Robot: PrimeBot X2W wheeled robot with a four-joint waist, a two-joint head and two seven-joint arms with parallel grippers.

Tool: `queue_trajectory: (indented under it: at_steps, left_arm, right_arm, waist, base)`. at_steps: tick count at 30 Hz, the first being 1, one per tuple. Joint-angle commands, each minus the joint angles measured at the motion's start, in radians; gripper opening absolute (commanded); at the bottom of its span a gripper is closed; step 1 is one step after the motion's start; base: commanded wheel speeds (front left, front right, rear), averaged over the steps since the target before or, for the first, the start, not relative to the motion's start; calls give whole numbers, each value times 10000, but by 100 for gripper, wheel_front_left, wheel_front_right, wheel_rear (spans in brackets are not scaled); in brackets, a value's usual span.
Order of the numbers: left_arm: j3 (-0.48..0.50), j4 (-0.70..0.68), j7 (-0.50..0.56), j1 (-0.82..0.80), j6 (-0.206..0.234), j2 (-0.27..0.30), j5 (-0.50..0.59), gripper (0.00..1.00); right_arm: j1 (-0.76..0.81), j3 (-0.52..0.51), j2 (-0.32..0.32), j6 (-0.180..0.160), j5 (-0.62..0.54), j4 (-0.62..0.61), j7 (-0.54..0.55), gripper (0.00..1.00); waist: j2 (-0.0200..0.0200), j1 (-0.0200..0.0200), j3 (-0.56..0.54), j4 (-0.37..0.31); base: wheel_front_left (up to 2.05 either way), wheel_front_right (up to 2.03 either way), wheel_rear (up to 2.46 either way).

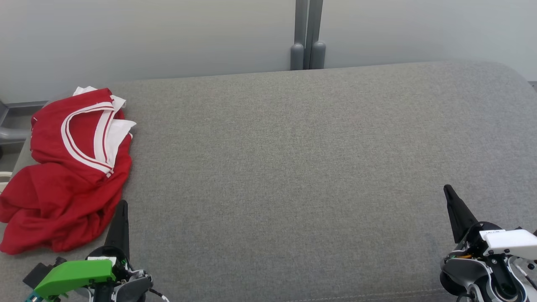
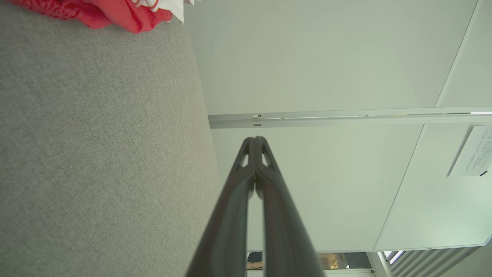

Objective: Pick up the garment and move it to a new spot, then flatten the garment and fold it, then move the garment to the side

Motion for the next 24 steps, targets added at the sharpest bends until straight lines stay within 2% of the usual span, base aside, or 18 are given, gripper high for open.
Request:
queue_trajectory:
  at_steps: [1, 24]
  left_arm:
    - [32, 14, 13, -141, -28, 2, 16, 0]
    - [31, 14, 13, -140, -28, 2, 16, 0]
  right_arm:
    - [-79, -4, -19, 4, -18, 12, 9, 0]
    - [-80, -5, -19, 4, -18, 12, 9, 0]
  waist:
    - [0, 0, 0, 0]
    - [0, 0, 0, 0]
  base:
    - [0, 0, 0]
    - [0, 0, 0]
